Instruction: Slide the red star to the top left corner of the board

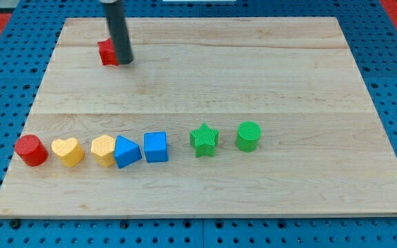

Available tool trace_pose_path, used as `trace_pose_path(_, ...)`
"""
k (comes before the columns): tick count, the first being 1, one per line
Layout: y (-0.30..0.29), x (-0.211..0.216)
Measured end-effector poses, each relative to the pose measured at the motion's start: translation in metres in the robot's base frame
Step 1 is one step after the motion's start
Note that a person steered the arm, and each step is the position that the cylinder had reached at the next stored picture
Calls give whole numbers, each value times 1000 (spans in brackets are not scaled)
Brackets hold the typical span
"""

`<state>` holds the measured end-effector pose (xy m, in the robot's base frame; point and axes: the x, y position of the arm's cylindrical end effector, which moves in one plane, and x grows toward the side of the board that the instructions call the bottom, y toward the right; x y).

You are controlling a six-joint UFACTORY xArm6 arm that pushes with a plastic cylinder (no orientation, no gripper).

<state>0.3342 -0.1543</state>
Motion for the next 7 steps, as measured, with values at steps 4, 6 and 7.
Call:
trace_pose_path(4, 31, -84)
trace_pose_path(6, -3, -68)
trace_pose_path(7, 111, -8)
